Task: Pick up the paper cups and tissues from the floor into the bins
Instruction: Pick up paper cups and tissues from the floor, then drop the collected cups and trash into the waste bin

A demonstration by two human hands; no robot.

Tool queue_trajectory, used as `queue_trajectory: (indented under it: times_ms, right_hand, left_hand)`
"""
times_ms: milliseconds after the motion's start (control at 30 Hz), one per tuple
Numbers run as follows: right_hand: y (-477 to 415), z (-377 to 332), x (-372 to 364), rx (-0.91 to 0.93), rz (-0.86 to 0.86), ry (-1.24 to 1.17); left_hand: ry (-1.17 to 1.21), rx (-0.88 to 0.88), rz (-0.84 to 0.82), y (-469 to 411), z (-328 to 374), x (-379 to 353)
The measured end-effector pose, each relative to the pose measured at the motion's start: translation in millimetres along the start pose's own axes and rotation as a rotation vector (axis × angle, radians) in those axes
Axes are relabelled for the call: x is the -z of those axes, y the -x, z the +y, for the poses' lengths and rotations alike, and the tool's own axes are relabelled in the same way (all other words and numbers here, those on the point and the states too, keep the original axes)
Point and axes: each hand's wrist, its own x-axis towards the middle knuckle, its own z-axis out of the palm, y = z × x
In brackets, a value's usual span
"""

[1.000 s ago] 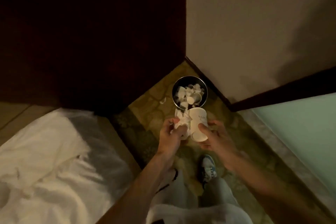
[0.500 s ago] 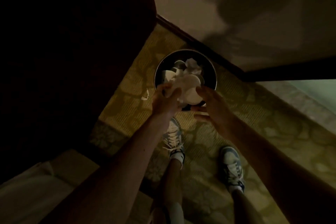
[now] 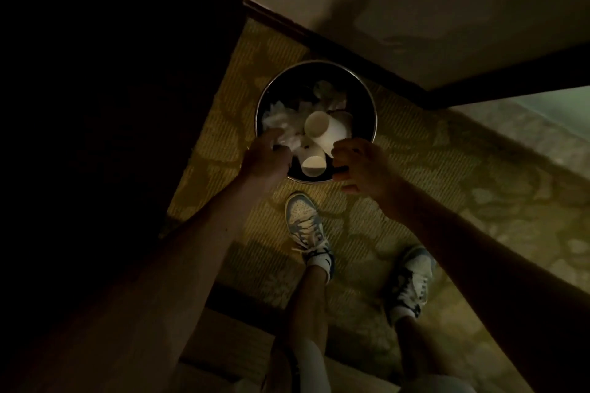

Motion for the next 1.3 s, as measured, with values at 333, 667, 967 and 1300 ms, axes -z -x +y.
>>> queue_trajectory:
  times_ms: [333, 667, 967, 1300]
  right_hand:
    - [216, -10, 43, 0.549, 0.083, 0.535]
    - [526, 40, 168, 0.801, 0.350, 0.427]
    - [698, 163, 292, 0.848, 0.804, 0.116]
    - [738, 306, 393, 0.570, 1.191, -0.150]
  left_hand:
    - [-0.747, -0.541, 0.054, 215, 118, 80]
    - [-1.208, -0.998, -0.081, 557, 241, 26]
    - [-1.364, -1.672, -0.292, 769, 300, -139]
    - [-1.483, -2.013, -0.625, 858, 273, -381]
